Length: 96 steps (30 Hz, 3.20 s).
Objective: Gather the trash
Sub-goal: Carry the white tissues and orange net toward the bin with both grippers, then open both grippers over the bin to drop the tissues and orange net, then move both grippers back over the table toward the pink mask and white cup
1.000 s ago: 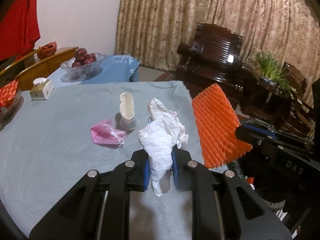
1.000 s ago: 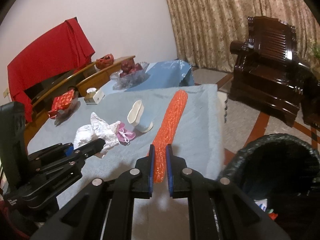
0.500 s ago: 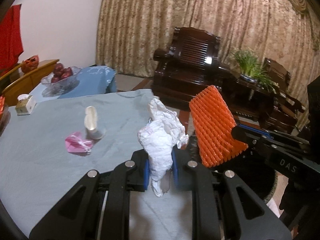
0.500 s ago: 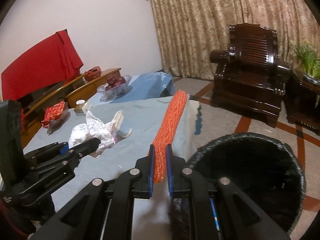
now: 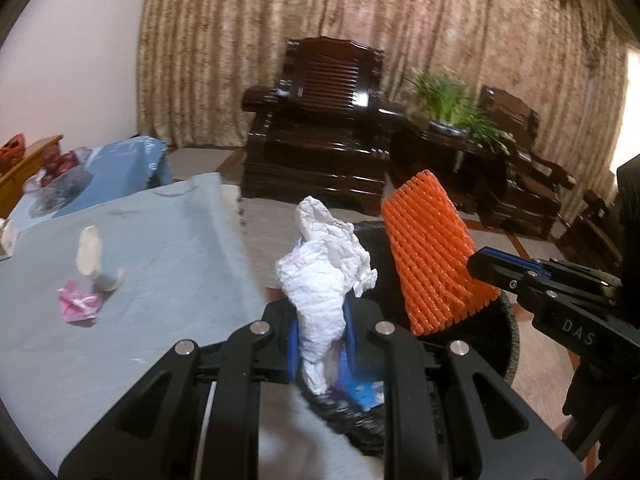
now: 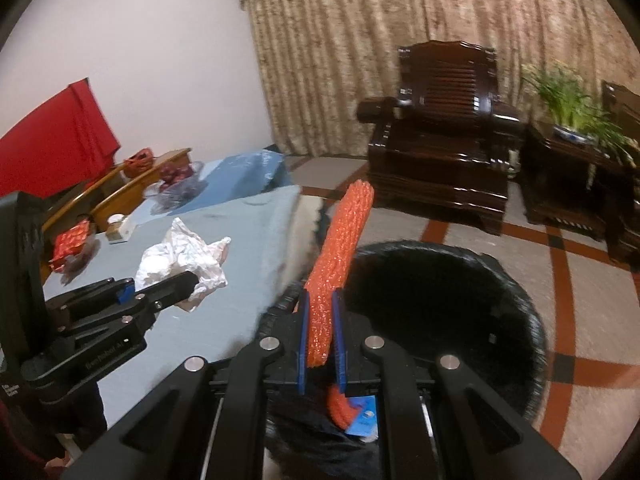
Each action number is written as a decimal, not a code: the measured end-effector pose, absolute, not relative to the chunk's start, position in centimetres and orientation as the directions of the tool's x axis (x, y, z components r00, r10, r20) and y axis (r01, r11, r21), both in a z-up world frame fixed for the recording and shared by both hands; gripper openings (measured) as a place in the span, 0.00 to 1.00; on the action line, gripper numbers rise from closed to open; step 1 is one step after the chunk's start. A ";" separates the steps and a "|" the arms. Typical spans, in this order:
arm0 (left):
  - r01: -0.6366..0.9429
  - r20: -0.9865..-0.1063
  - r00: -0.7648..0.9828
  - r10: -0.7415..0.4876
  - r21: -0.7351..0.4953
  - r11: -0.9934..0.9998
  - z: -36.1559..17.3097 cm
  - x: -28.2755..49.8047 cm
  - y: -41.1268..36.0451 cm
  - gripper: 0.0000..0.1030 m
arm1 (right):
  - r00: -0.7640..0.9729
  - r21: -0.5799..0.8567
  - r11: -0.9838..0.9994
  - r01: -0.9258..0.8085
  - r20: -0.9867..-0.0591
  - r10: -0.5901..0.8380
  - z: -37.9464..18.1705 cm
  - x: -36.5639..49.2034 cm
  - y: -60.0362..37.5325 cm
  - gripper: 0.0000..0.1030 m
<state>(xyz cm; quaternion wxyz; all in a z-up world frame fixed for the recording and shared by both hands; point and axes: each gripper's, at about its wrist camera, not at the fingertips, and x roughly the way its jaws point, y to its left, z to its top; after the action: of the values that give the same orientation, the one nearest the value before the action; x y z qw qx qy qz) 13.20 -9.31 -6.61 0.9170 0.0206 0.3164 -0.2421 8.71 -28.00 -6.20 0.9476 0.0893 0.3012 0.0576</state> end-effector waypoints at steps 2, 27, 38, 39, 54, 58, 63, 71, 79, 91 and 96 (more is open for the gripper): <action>0.482 -0.598 0.665 -0.447 -0.113 0.869 -7.2 13.2 -10.7 0.17 | 0.810 0.198 0.980 -0.029 -0.570 0.139 -6.7 8.3 -29.2 0.10; 0.608 -0.686 0.529 -0.499 -0.104 0.787 -13.5 15.8 -21.2 0.44 | 0.741 0.195 0.967 0.164 -0.671 0.010 -12.4 7.5 -36.9 0.14; 0.552 -0.663 0.578 -0.476 -0.112 0.826 -12.5 15.9 -18.3 0.79 | 0.735 0.192 0.966 0.175 -0.678 0.002 -12.9 6.8 -36.5 0.88; 0.543 -0.656 0.591 -0.469 -0.107 0.833 -12.2 15.9 -17.5 0.81 | 0.736 0.196 0.965 0.173 -0.677 0.005 -12.8 6.8 -36.6 0.89; 0.349 -0.566 0.755 -0.331 -0.082 0.934 -7.3 14.9 -5.7 0.85 | 0.807 0.222 0.974 0.042 -0.583 0.098 -9.3 8.7 -30.2 0.94; 0.288 -0.552 0.785 -0.280 -0.074 0.955 -6.6 15.0 -2.2 0.87 | 0.809 0.209 0.978 -0.005 -0.574 0.126 -8.8 10.0 -27.4 0.94; 0.199 -0.544 0.814 -0.204 -0.068 0.978 -6.3 15.4 2.8 0.87 | 0.800 0.202 0.977 -0.069 -0.573 0.175 -8.5 12.1 -23.7 0.94; 0.053 -0.549 0.833 -0.066 -0.040 0.998 -6.9 16.2 10.2 0.87 | 0.793 0.182 0.970 -0.164 -0.560 0.239 -9.0 15.7 -17.3 0.94; -0.044 -0.563 0.826 0.022 -0.025 0.999 -8.3 17.4 15.1 0.87 | 0.768 0.177 0.948 -0.263 -0.557 0.317 -9.5 19.4 -11.0 0.94; -0.128 -0.585 0.805 0.094 -0.017 0.992 -10.2 19.3 20.0 0.87 | 0.730 0.125 0.934 -0.334 -0.593 0.341 -11.7 24.8 -2.2 0.94; -0.159 -0.593 0.797 0.117 -0.019 0.987 -10.9 20.4 21.7 0.87 | 0.719 0.121 0.934 -0.337 -0.606 0.339 -12.8 26.3 0.1 0.94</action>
<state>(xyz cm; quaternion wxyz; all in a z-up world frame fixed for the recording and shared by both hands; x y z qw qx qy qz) 20.43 21.65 -10.86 0.9472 -0.0338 0.3104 0.0730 26.32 0.06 -12.76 0.9272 0.0009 0.3272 0.1822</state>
